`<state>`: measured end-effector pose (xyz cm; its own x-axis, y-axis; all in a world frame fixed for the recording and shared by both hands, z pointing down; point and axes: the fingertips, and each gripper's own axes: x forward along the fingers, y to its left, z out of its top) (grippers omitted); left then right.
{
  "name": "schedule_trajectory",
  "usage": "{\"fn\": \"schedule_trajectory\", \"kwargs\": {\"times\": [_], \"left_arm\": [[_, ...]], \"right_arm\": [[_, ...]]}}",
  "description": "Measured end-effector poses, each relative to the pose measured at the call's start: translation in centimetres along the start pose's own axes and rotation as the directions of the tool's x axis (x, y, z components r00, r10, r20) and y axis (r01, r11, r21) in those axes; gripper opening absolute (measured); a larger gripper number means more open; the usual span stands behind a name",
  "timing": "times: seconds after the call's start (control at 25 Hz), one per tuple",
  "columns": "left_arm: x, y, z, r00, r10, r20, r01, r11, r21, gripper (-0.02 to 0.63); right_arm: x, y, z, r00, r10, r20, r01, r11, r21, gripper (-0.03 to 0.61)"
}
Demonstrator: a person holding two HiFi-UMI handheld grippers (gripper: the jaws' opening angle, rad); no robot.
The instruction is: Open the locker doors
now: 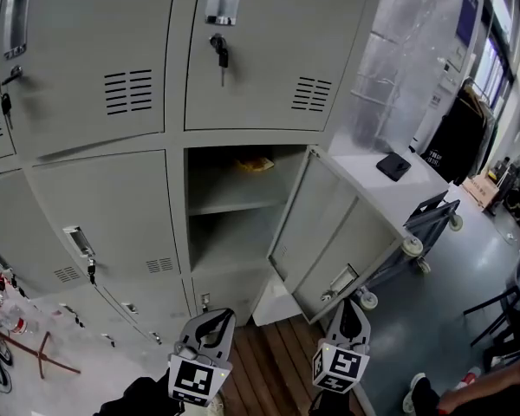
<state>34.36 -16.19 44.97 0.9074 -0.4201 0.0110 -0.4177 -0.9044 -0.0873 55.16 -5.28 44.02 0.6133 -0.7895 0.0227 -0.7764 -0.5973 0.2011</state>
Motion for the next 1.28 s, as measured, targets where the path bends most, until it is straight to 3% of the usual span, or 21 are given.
{"fn": "schedule_trajectory", "kwargs": {"times": [0.4, 0.8, 1.04, 1.28], "left_arm": [[2.2, -0.6, -0.1, 1.0, -0.021, 0.002, 0.021, 1.0, -0.003, 0.025], [1.2, 0.1, 0.4, 1.0, 0.012, 0.013, -0.011, 1.0, -0.01, 0.025], [-1.9, 1.4, 1.4, 0.998, 0.063, 0.027, -0.063, 0.998, 0.003, 0.025], [-7.1, 2.5, 2.1, 0.992, 0.121, -0.028, -0.121, 0.993, 0.008, 0.025]], "right_arm": [[1.4, -2.0, -0.5, 0.999, -0.03, -0.014, 0.03, 1.0, -0.002, 0.013], [0.0, -1.6, 0.0, 1.0, -0.009, -0.004, 0.009, 1.0, 0.002, 0.022], [-2.9, 0.3, 1.9, 0.998, 0.045, 0.038, -0.046, 0.999, 0.011, 0.015], [-6.2, 4.4, 3.3, 0.989, 0.129, 0.072, -0.131, 0.991, 0.03, 0.015]]}}
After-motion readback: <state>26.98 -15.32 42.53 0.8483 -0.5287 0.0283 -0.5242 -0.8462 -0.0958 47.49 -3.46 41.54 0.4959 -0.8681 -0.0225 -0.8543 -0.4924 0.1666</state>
